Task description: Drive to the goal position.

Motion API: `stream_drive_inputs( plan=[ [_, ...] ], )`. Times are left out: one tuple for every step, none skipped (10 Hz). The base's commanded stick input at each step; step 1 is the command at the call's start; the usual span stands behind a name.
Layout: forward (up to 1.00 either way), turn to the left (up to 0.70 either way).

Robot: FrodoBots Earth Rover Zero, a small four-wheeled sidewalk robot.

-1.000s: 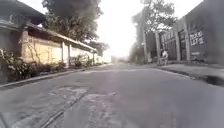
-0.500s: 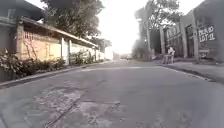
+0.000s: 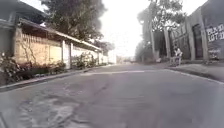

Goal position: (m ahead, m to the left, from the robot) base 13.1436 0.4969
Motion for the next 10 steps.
stream_drive_inputs(
  plan=[
    [1.00,-0.40],
    [1.00,-0.40],
    [1.00,-0.40],
    [1.00,-0.40],
    [1.00,-0.40],
    [1.00,-0.40],
    [1.00,-0.40],
    [1.00,-0.38],
    [1.00,-0.16],
    [1.00,0.00]
  ],
)
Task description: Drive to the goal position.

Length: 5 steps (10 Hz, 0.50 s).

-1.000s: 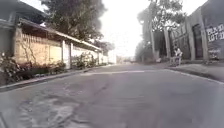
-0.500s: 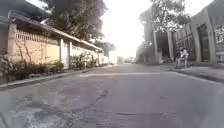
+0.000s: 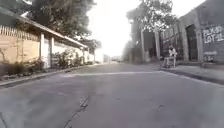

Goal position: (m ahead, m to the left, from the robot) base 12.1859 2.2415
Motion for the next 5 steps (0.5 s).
stream_drive_inputs(
  plan=[
    [1.00,0.00],
    [1.00,0.00],
    [1.00,0.00],
    [1.00,0.00],
    [1.00,0.00]
  ],
)
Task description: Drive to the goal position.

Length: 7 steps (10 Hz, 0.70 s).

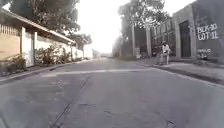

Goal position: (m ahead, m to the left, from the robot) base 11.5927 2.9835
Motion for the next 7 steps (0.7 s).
stream_drive_inputs(
  plan=[
    [1.00,0.00],
    [1.00,0.00],
    [1.00,0.00],
    [1.00,0.00],
    [1.00,0.00],
    [1.00,0.00],
    [1.00,0.00]
  ],
)
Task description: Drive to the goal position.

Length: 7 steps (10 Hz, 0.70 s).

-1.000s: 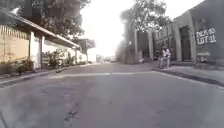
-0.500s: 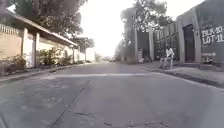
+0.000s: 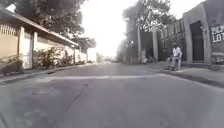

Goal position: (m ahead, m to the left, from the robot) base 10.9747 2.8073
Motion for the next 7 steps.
stream_drive_inputs(
  plan=[
    [1.00,0.00],
    [1.00,0.00],
    [1.00,0.00],
    [1.00,0.00],
    [1.00,0.00],
    [1.00,0.00],
    [1.00,0.00]
  ],
)
